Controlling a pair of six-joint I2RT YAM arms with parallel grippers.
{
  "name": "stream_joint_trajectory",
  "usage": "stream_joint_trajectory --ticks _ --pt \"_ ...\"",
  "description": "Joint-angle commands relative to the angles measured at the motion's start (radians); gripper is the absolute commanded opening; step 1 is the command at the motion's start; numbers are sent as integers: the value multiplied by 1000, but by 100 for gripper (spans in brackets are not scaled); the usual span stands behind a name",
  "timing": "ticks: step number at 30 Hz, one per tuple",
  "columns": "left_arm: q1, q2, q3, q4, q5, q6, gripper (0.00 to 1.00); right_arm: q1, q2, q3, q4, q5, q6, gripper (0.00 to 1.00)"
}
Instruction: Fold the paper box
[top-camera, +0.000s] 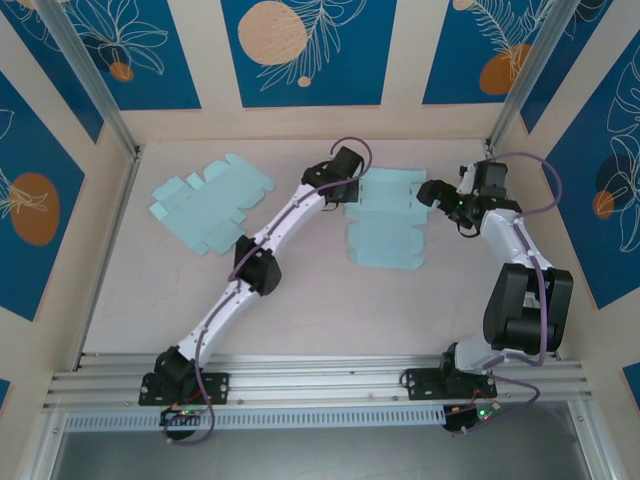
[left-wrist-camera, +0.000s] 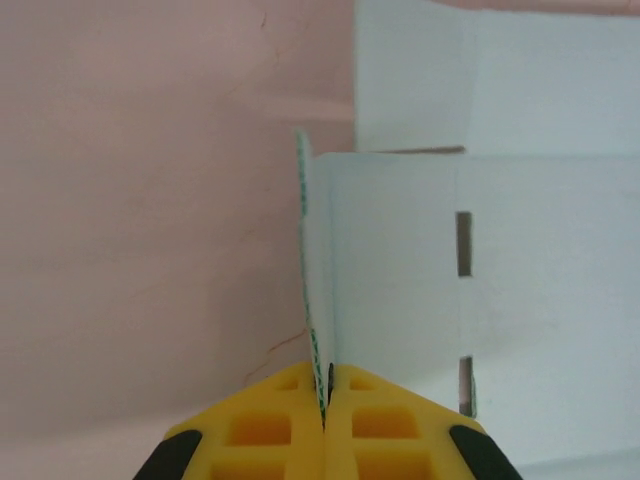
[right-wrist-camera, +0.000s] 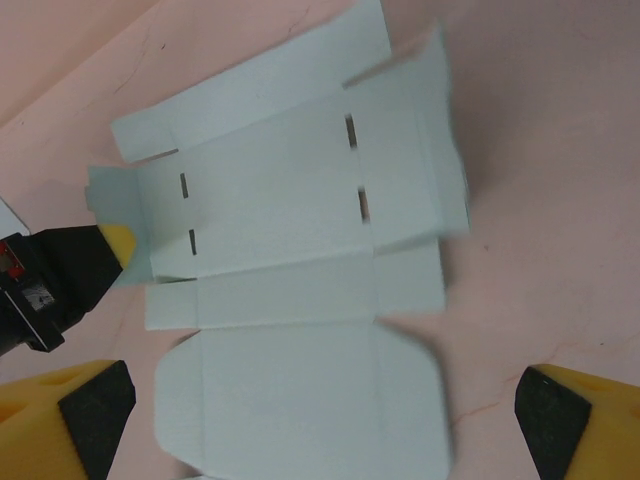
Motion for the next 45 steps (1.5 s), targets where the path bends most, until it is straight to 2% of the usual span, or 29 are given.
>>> stream_joint_trajectory --ticks 1,7,10,12,15,18,21,25,30,34,40,45 --pt "13 -138 68 -110 -53 214 0 32 -57 -11 -33 1 -12 100" --pt "43 -234 48 -257 21 306 0 87 -100 -45 -32 24 4 100" --pt "65 -358 -146 -228 94 293 0 114 -106 -47 -35 37 5 100" --pt "93 -481 -359 -140 183 259 0 130 -104 -43 -41 47 3 99" --pt "139 -685 -689 39 259 215 0 151 -95 -38 -45 60 3 100" --pt "186 -856 -939 183 302 167 0 166 -85 -42 -35 62 14 100" --pt "191 -956 -1091 237 288 175 0 188 -79 -46 -21 51 25 100" --pt "192 -1048 -1232 229 338 194 0 213 -67 -59 -15 42 39 100" --pt "210 -1267 -1543 390 411 230 0 229 -33 -124 87 -78 91 100" --pt "254 -1415 -1706 467 444 245 0 280 7 -149 120 -117 107 100" --pt "304 -1619 -1994 720 528 149 0 360 38 -213 237 -203 151 100" --pt "334 -1809 -2293 1090 548 13 0 387 63 -258 351 -293 155 100"
